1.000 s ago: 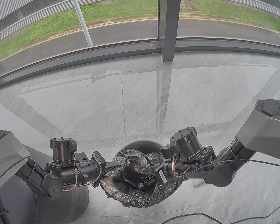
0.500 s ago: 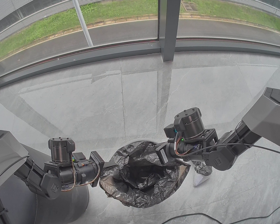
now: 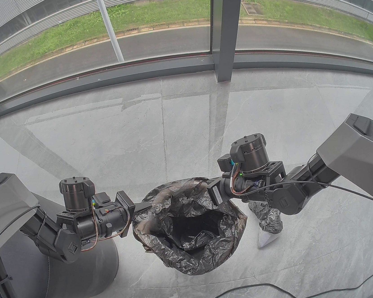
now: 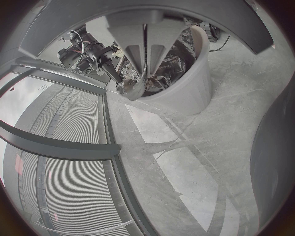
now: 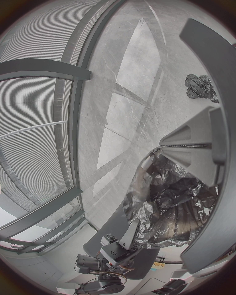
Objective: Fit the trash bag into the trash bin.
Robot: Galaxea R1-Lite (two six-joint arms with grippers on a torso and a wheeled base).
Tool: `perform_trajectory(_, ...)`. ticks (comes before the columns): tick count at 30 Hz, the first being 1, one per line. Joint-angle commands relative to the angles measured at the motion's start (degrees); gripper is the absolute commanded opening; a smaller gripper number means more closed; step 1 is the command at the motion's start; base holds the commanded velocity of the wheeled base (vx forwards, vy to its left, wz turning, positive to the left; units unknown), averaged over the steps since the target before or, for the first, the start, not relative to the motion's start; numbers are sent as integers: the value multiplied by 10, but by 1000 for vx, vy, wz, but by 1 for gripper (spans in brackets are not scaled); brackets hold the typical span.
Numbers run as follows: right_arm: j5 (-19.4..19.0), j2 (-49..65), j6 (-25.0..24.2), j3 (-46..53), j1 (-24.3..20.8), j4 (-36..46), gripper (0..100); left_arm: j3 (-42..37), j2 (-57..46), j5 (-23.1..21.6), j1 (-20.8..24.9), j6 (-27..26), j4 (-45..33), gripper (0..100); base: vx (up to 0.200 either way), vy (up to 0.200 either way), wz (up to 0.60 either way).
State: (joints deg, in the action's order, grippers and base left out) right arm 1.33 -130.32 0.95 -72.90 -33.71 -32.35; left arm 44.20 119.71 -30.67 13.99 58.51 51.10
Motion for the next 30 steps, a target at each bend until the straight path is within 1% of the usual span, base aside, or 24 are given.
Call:
perform_trajectory(1, 3, -15, 1, -7, 7, 0, 0, 1, 20, 0, -5, 0, 11, 0, 0, 0, 0)
perform_trajectory(8, 3, -27, 1, -19, 7, -1, 0, 1, 36, 0, -15, -1, 24, 0, 0, 0, 0)
perform_trajectory(18, 7, -37, 2, -38, 13, -1, 0, 4, 55, 1, -24, -23, 35, 0, 0, 0, 0)
perform_trajectory(24, 7, -42, 5, -40, 16, -3, 0, 4, 83, 0, -24, -23, 108, 0, 0, 0, 0)
perform_trajectory(30, 7, -45, 7, -40, 16, -5, 0, 12, 95, 0, -23, -23, 126, 0, 0, 0, 0)
